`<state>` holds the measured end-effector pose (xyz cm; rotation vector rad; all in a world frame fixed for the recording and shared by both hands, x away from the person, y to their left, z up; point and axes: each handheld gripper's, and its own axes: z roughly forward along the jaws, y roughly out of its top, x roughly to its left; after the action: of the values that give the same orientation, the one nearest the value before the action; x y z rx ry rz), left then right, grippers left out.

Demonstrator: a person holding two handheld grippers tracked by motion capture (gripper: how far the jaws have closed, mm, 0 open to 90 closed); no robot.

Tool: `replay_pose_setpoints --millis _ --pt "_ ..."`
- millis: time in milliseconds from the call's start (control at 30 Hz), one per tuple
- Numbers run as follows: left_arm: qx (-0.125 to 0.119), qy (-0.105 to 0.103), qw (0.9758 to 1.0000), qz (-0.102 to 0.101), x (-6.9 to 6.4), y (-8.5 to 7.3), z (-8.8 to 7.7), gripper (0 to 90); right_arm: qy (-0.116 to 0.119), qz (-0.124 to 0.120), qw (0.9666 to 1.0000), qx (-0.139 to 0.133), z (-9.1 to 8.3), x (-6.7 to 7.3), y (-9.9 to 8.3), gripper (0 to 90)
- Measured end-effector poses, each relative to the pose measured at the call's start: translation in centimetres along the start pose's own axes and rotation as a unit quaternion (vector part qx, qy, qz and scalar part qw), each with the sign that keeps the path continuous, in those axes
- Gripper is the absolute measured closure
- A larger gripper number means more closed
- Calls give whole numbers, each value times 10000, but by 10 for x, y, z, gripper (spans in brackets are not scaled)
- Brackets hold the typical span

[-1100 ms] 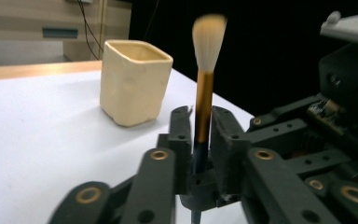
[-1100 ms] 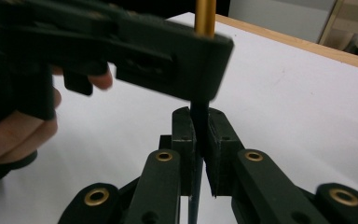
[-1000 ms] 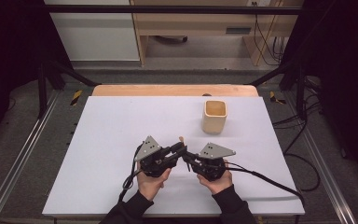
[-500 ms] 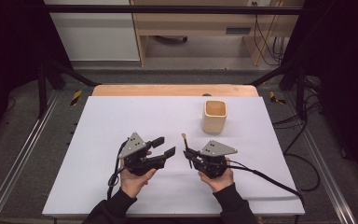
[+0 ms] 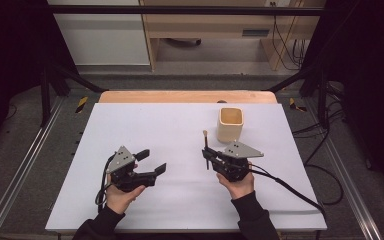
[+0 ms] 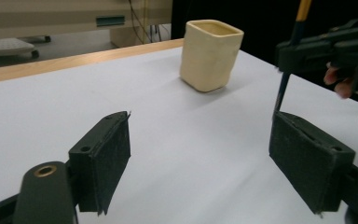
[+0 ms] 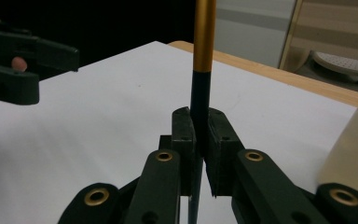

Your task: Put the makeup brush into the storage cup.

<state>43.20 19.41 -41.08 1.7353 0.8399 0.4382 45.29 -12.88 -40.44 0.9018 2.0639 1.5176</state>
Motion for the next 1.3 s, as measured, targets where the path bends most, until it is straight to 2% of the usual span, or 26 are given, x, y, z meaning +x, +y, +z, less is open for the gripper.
replay_pose_setpoints --millis 433,867,1300 --pt "216 536 9982 -150 27 -22 -16 112 -391 163 9981 -455 -11 -24 22 835" --pt "325 747 9964 -223 44 -34 -23 101 -899 290 9929 -727 -14 -52 49 835" --pt "458 894 9948 -148 52 -37 -23 99 -1437 454 9856 -767 -3 -86 66 835"
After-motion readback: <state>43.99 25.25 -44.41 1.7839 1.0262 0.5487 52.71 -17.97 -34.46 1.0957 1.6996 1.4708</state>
